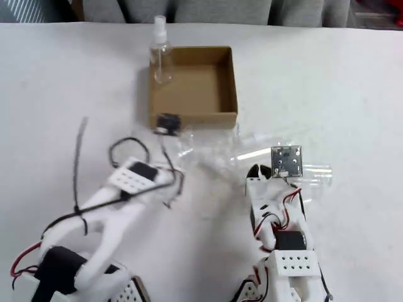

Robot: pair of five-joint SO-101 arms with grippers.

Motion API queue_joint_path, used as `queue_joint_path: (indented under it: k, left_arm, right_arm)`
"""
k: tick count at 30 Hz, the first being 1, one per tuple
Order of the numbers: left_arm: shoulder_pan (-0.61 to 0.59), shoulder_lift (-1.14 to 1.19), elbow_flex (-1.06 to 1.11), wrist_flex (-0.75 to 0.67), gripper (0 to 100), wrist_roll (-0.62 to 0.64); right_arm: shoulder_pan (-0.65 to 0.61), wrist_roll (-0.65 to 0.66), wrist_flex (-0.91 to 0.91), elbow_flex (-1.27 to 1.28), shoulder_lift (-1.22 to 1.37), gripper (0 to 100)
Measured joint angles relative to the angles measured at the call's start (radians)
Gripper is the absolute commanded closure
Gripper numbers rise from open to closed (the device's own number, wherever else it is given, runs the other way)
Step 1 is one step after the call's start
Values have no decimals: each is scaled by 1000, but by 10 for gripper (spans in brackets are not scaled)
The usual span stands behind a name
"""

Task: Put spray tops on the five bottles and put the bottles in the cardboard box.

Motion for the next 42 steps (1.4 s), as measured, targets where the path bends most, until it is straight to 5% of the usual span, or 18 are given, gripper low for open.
queue_joint_path:
  k: [14, 23, 27, 30, 34, 42]
  left_arm:
    - [-428, -106, 0, 0, 979, 12]
    - [-206, -519, 0, 249, 973, 103]
    - [-115, -723, 86, 304, 865, 103]
    - [-110, -809, 164, 304, 842, 80]
    - [-110, -847, 201, 304, 978, 72]
    - [-218, -798, 203, 245, 875, 91]
  right_arm:
    - [0, 0, 0, 0, 0, 982]
    - [0, 0, 0, 0, 0, 982]
    - [0, 0, 0, 0, 0, 982]
    - [0, 0, 0, 0, 0, 982]
    - [0, 0, 0, 0, 0, 982]
    - [0, 0, 0, 0, 0, 982]
